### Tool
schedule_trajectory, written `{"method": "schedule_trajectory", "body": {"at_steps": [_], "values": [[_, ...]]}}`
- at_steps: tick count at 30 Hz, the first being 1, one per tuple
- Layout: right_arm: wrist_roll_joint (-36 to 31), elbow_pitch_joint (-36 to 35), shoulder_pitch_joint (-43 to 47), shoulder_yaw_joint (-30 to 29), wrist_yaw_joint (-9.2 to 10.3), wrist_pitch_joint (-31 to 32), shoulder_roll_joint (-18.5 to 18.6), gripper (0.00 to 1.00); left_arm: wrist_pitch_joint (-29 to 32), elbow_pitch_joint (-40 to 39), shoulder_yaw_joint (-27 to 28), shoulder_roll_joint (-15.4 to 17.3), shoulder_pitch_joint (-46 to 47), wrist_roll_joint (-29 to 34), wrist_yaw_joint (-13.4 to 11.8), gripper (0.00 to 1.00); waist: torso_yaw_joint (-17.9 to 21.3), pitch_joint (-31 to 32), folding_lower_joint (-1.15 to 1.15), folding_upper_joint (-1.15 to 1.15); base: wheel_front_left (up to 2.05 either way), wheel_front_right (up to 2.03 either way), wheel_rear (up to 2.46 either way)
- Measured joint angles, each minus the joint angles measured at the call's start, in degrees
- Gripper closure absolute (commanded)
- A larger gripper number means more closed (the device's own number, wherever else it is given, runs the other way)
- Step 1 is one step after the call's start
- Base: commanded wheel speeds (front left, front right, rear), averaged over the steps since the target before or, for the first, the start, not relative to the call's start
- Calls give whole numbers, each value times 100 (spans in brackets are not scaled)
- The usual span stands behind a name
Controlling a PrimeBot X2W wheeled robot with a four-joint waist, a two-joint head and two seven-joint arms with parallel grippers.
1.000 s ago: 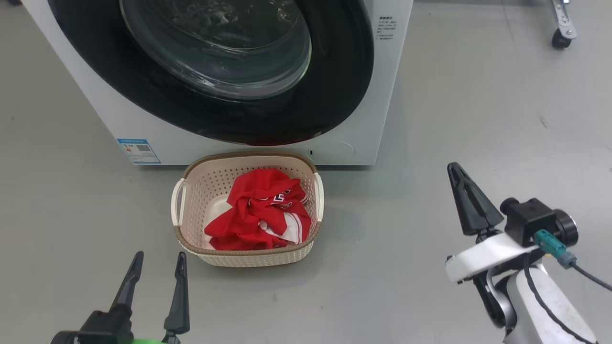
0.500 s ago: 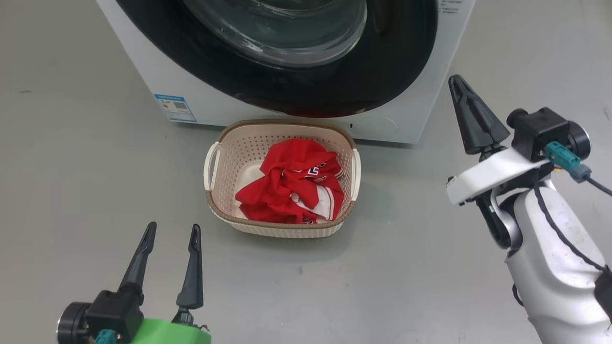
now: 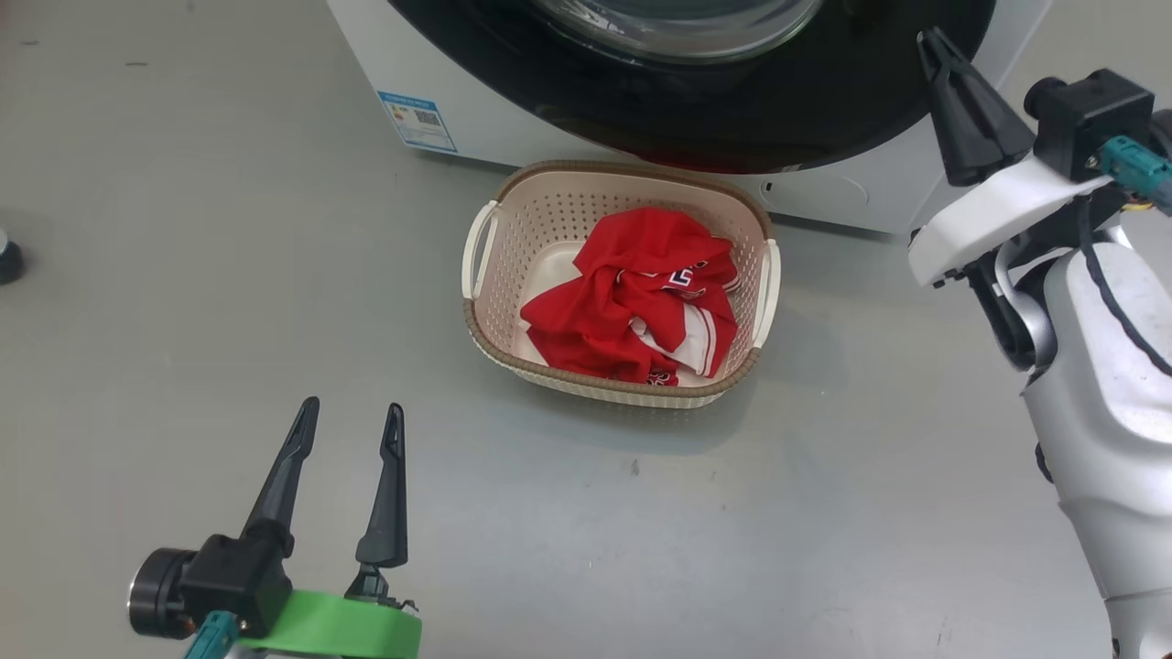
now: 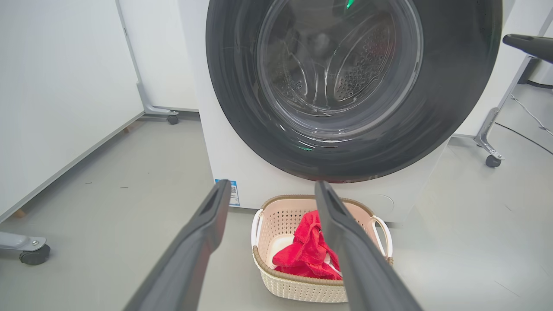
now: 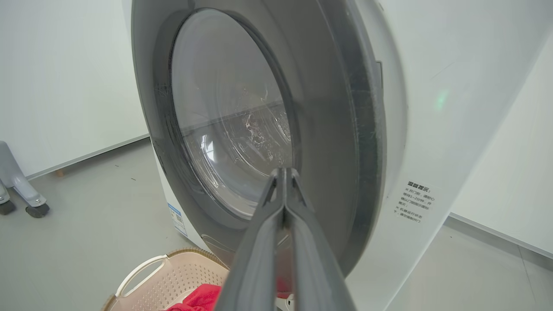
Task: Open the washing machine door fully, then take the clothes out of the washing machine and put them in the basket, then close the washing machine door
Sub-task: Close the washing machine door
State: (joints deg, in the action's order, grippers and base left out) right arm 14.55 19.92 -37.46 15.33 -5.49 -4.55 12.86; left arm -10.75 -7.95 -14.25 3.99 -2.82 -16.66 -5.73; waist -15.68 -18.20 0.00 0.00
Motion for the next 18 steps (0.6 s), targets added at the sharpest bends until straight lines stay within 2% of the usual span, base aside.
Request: {"method": "schedule_trajectory", "body": {"at_steps": [7,18], "values": [[0,335,-439,-111,-49,24,187,100,-49,90,-56,-31,146,-32,48,0,-214,-248,0,0,0,0,0],[51,823,-868,-112,-94,-32,212,100,-118,226,-94,-79,264,-41,57,0,-306,-408,0,0,0,0,0]]}}
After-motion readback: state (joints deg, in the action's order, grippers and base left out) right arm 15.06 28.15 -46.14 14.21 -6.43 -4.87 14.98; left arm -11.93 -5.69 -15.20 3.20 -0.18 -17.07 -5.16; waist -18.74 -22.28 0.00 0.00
